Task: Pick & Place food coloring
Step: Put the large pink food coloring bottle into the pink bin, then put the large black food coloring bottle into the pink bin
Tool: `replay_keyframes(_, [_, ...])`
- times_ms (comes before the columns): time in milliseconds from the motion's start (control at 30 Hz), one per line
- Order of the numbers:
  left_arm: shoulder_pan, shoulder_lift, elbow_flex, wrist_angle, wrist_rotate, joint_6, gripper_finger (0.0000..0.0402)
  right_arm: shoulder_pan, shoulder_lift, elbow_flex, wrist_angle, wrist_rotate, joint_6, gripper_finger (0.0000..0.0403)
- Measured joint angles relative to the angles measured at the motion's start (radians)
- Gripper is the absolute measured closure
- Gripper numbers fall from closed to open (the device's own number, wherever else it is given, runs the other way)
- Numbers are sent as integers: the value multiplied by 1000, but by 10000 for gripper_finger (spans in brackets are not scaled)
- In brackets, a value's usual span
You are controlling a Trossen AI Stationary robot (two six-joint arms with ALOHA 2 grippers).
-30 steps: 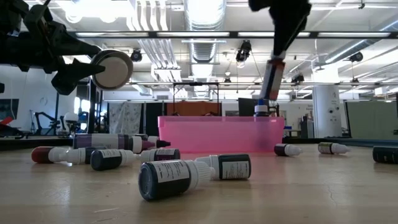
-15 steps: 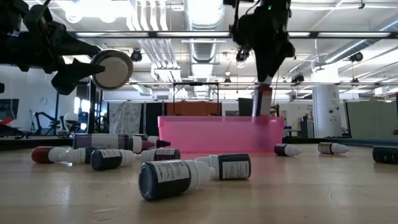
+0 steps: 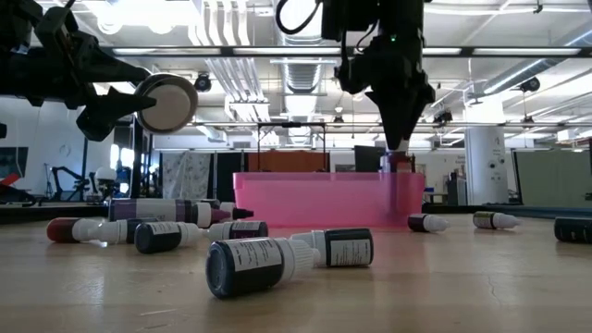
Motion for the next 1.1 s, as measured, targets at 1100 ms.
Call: replay_keyframes(1100, [0, 0, 0, 0, -1, 0, 193, 49, -247, -10, -119, 40, -80, 189])
